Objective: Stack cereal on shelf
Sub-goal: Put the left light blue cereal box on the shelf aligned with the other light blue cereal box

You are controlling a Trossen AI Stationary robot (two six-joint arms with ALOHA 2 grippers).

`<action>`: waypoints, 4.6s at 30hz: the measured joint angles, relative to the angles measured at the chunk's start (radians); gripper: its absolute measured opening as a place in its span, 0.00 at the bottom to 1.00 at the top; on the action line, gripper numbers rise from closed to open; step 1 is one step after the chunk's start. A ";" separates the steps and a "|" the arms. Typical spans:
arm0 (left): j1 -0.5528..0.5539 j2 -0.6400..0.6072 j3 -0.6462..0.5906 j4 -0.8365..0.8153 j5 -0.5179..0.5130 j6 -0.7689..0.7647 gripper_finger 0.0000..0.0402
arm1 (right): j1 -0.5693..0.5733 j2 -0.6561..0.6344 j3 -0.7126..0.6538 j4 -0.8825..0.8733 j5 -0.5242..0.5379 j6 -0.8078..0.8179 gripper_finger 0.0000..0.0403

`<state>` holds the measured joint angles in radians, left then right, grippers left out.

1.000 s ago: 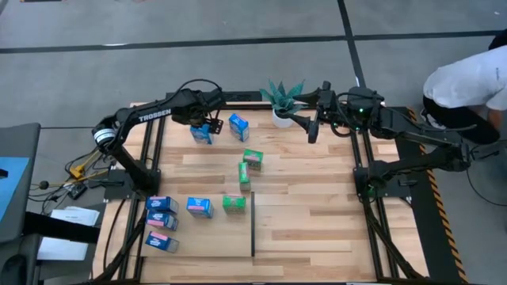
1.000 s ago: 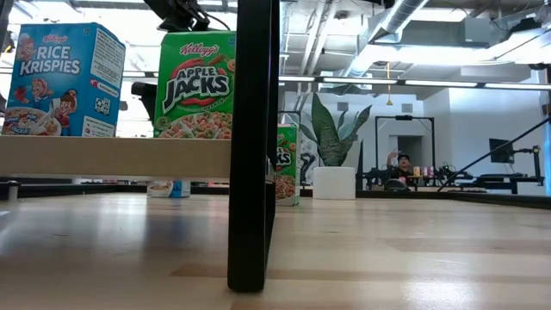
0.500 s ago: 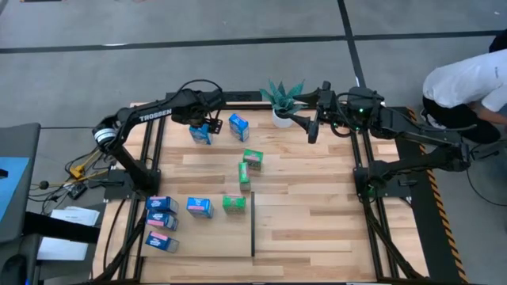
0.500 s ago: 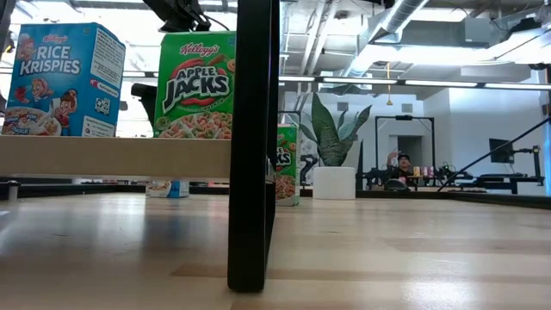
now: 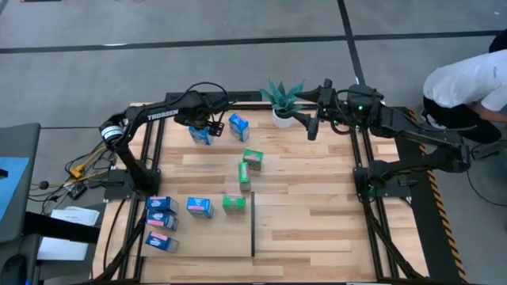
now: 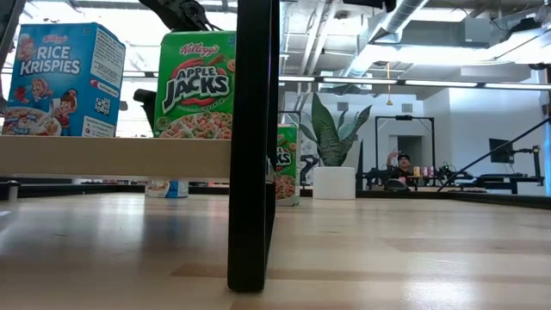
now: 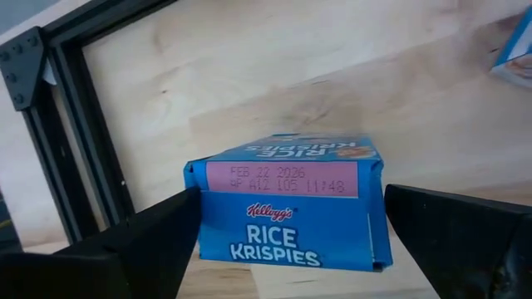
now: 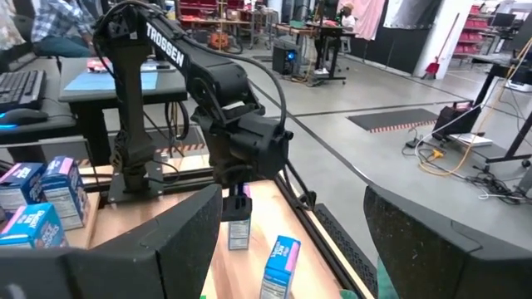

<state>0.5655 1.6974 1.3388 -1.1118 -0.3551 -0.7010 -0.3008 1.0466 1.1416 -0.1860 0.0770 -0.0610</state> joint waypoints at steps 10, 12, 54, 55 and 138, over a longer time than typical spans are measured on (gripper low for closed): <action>-0.004 0.001 0.006 -0.016 -0.014 0.031 0.86 | -0.003 0.000 0.000 0.000 0.000 -0.001 0.79; -0.005 0.001 0.006 -0.022 -0.016 0.034 0.85 | -0.003 0.000 0.000 0.000 0.000 -0.001 0.79; -0.012 -0.005 0.027 -0.141 0.033 0.031 0.74 | -0.003 0.000 0.000 -0.001 -0.001 -0.026 0.79; -0.015 -0.005 0.038 -0.150 0.028 0.031 0.74 | -0.003 0.000 0.000 0.000 -0.001 -0.027 0.79; -1.305 -0.041 0.510 -0.458 0.283 -1.412 0.74 | 0.000 0.002 0.000 -0.075 -0.001 0.029 0.79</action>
<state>-0.7399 1.6562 1.8488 -1.5699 -0.0720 -2.1131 -0.3004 1.0489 1.1412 -0.2612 0.0757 -0.0318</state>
